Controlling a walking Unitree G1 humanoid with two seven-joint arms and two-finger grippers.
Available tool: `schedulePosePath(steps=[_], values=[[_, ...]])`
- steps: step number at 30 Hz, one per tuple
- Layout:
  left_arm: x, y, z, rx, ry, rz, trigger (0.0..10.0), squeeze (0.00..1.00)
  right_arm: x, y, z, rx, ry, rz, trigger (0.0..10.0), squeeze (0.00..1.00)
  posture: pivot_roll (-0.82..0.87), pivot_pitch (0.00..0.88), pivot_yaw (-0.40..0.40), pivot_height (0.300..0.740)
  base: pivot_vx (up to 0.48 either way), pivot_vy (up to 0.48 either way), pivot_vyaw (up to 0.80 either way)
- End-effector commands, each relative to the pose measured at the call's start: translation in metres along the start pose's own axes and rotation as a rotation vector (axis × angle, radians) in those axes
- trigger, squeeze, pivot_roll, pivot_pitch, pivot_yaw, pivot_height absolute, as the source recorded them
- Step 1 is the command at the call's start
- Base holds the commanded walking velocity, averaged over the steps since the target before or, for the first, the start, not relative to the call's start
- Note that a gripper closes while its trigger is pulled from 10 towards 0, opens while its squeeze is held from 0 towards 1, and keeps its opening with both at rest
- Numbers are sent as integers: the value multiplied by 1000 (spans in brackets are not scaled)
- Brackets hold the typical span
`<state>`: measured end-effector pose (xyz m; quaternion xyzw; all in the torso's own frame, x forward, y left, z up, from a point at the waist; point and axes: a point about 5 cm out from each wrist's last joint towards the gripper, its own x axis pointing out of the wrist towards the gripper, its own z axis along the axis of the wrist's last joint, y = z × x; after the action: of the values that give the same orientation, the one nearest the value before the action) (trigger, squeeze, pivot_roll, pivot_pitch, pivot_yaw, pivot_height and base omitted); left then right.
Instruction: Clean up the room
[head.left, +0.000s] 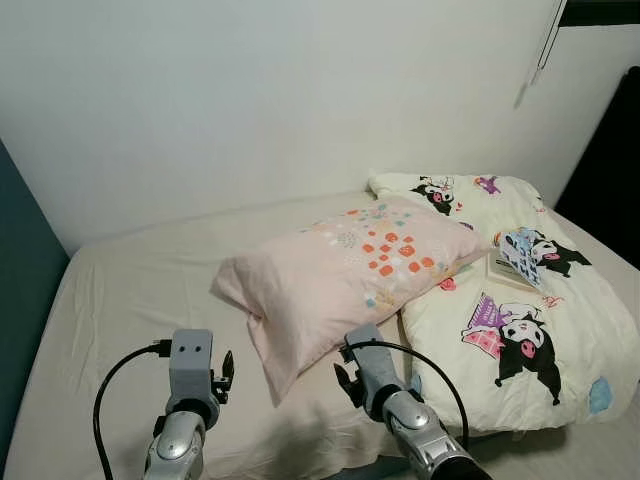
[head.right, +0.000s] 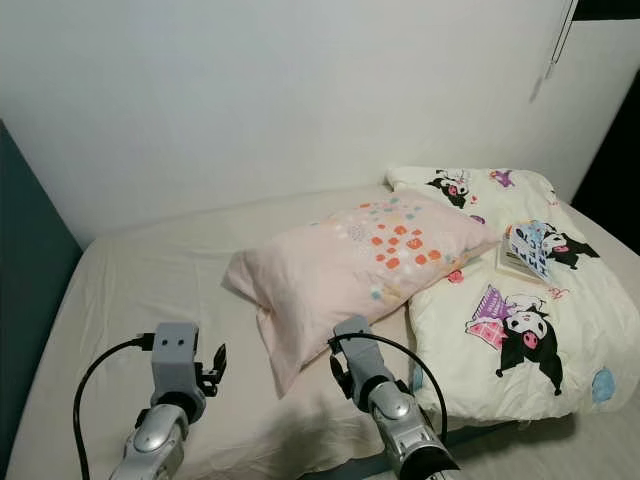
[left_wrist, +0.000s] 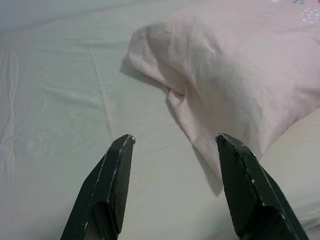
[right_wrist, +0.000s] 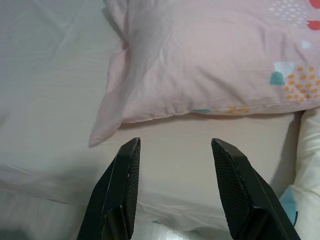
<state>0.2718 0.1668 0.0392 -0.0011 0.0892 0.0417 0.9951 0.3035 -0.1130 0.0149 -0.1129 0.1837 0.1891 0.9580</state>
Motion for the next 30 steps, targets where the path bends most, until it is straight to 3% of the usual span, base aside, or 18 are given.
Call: schedulePosePath(steps=[1, 16, 19, 30], values=[[-1, 3, -7, 20, 37, 7, 10000, 0, -1, 3, -4, 12, 15, 15, 10000, 0, 29, 69, -19, 740, 0, 0, 0], [-1, 3, -7, 38, 41, 6, 10000, 0, 0, 4, -4, 11, 22, 13, 10000, 0, 29, 69, -18, 740, 0, 0, 0], [-1, 3, -7, 37, 40, 5, 10000, 0, 0, 4, -3, -24, 24, 24, 10000, 0, 32, 69, -21, 740, 0, 0, 0], [-1, 2, -7, 36, 35, -1, 10000, 0, 1, 8, 0, -70, 6, 57, 10000, 0, 29, 64, -20, 740, 0, 0, 703]])
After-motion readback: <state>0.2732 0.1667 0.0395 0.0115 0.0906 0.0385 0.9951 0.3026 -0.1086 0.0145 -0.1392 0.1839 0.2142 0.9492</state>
